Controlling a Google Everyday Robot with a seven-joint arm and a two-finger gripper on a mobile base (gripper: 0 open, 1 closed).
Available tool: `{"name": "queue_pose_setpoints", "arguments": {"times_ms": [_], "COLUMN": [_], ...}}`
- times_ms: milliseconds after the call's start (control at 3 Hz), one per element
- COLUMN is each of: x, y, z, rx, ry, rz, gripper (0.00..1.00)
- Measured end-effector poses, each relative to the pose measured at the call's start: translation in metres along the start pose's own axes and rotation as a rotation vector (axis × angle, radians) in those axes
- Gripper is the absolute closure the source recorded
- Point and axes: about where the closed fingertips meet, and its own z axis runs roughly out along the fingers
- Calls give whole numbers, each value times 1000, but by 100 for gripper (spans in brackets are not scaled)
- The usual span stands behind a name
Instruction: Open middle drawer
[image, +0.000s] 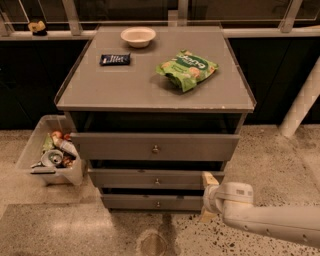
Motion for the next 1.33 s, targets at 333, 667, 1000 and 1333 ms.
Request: {"name": "queue_pose_setpoints", "arguments": {"times_ms": [333, 667, 1000, 1333], "x": [-3, -24, -15, -15], "y": [-2, -34, -28, -28], "z": [8, 58, 97, 97], "rx": [-40, -102, -136, -136], "ry": [-7, -37, -40, -40], "rz": [-16, -65, -43, -43], "gripper": [0, 0, 0, 0]}}
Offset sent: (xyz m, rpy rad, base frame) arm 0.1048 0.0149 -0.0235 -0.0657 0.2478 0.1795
